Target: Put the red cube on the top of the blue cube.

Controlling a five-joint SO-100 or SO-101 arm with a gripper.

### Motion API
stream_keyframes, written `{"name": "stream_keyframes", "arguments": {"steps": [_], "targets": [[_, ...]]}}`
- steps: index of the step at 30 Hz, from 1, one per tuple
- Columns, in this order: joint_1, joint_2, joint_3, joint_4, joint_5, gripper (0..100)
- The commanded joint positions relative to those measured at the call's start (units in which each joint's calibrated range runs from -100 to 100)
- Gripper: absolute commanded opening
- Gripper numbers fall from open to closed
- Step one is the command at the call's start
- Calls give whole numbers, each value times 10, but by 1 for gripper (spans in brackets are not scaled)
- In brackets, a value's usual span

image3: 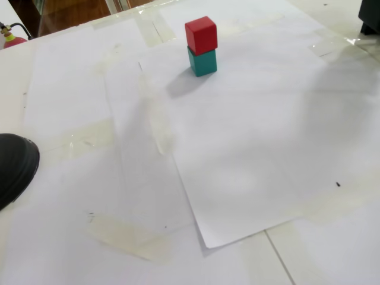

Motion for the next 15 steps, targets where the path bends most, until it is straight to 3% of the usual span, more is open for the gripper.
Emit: {"name": "stream_keyframes", "arguments": {"steps": [1, 15], "targets": [[-30, -130, -15, 30, -17, 35], [-96, -373, 190, 15, -27, 1]]}}
